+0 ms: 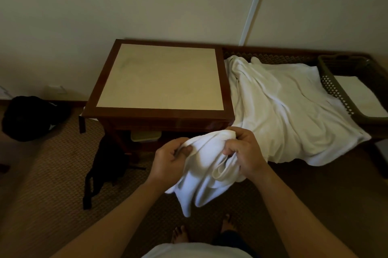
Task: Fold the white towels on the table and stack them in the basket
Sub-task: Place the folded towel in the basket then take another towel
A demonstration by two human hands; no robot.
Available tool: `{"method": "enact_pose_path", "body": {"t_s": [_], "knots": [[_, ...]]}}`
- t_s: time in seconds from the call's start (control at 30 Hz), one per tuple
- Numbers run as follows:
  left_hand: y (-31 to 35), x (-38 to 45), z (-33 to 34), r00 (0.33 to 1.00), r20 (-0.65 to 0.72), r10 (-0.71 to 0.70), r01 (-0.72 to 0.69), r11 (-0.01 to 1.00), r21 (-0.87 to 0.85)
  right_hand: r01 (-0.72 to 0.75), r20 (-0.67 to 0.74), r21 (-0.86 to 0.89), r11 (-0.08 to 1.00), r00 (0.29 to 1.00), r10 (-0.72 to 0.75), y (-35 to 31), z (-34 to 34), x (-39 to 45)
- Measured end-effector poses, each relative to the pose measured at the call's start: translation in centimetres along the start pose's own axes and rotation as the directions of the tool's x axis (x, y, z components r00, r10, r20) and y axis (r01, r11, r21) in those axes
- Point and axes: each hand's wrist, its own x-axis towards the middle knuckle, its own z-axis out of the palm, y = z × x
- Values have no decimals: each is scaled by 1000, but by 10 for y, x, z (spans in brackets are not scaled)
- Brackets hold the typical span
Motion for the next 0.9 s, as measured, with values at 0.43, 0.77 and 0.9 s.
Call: {"method": "enact_pose_path", "body": {"t_s": [0.43,0.77,0.9], "knots": [[-58,19,-37,997,56,-55,10,796,605,61,17,-157,986,998,-59,-9,-3,-3],[-113,1,-73,539,119,-834,810,475,-344,30,-158,-338,941,983,-88,-1,-28,6],[-70,0,-43,866,-236,-441,454,891,-1,50,-49,-391,919,996,-75,5,-17,6]]}}
